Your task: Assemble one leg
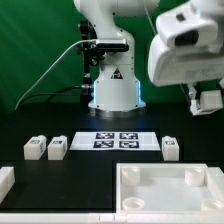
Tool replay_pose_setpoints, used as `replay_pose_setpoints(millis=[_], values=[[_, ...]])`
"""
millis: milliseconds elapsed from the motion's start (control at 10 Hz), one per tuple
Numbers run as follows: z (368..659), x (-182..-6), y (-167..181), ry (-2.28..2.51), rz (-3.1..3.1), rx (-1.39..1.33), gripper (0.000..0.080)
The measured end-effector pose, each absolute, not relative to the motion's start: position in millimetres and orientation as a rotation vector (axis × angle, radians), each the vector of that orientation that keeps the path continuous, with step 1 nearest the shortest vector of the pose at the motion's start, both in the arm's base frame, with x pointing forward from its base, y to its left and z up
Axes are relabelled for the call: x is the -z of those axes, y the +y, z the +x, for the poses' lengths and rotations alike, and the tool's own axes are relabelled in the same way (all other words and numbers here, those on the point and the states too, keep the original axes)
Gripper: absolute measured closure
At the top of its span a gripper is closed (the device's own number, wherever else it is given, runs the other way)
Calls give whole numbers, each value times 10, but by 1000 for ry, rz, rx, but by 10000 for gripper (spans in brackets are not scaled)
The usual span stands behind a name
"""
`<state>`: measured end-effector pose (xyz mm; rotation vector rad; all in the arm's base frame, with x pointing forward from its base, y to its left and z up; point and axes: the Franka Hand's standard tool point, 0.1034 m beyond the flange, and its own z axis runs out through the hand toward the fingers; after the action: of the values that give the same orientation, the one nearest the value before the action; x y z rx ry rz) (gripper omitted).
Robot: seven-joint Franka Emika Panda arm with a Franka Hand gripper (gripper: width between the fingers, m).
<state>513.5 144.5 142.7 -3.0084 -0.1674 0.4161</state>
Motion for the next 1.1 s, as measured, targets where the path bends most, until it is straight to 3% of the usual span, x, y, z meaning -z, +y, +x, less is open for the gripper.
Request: replay_pose_setpoints(millis=[200,300,600,900,1100], values=[[5202,-1389,1386,-178,-3030,-68,509],[5431,-1394,1190,-297,-3021,101,509],[6111,-1696,784,-317,-2979,597,508],[6122,-1656,622,-325,-2927,1031,508],[6015,-1539,902,-338,-2901,1004,508]])
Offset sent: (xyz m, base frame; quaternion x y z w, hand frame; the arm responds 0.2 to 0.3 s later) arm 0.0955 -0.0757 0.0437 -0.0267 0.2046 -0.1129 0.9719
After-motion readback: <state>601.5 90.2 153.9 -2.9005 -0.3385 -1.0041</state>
